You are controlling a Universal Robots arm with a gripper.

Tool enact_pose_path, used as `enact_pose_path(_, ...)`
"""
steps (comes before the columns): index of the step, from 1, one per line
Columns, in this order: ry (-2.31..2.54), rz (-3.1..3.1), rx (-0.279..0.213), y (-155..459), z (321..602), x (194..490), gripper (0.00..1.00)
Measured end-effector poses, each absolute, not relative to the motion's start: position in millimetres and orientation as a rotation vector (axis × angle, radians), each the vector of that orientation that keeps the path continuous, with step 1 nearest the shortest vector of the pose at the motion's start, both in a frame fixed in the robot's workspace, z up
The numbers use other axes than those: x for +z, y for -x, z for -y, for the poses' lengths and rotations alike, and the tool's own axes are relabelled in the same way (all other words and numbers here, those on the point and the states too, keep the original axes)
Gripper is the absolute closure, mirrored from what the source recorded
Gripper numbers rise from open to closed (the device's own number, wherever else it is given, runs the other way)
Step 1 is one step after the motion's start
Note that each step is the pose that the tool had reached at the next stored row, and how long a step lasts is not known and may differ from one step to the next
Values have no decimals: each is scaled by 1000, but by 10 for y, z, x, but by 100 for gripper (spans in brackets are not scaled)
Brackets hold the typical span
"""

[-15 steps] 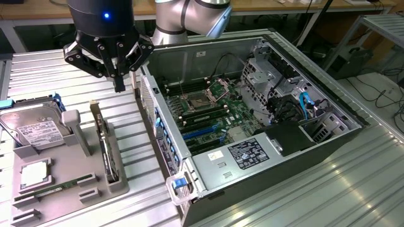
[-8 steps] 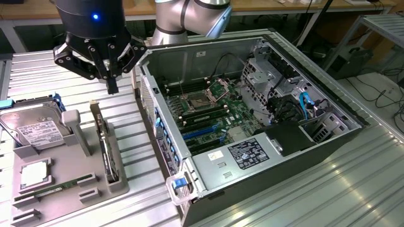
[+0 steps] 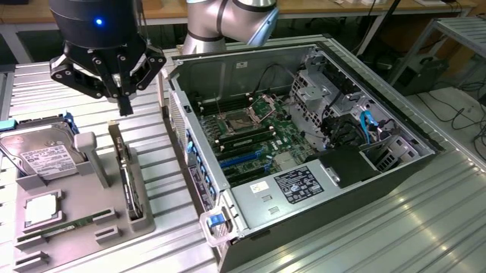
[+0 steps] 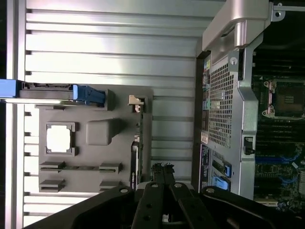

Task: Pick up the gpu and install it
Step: 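Reach for the gpu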

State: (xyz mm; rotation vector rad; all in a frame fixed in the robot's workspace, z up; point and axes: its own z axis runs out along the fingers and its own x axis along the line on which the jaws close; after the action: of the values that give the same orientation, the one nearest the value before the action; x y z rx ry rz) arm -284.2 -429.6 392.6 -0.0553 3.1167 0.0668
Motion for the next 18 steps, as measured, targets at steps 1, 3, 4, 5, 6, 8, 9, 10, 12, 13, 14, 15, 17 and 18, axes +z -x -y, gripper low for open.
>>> enact_pose_path(1, 57, -3117, 67, 2861, 4299, 3926, 89)
enact_pose_path(3, 59, -3117, 67, 2898, 4303, 3925, 89)
enact_pose_path(4, 61, -3117, 67, 2939, 4307, 3925, 89)
enact_pose_path(5, 62, -3117, 67, 2973, 4309, 3925, 89)
enact_pose_path(6, 62, -3117, 67, 2996, 4311, 3926, 89)
enact_pose_path(8, 64, -3117, 67, 3040, 4315, 3926, 89)
enact_pose_path(9, 65, -3117, 67, 3084, 4320, 3926, 89)
enact_pose_path(10, 66, -3117, 67, 3106, 4322, 3925, 89)
enact_pose_path(12, 68, -3117, 67, 3160, 4329, 3925, 89)
enact_pose_path(13, 69, -3117, 67, 3183, 4332, 3925, 89)
enact_pose_path(14, 70, -3117, 67, 3209, 4335, 3926, 89)
enact_pose_path(15, 71, -3117, 67, 3234, 4338, 3925, 89)
enact_pose_path(17, 73, -3117, 67, 3273, 4342, 3925, 89)
enact_pose_path(18, 73, -3117, 67, 3277, 4342, 3925, 89)
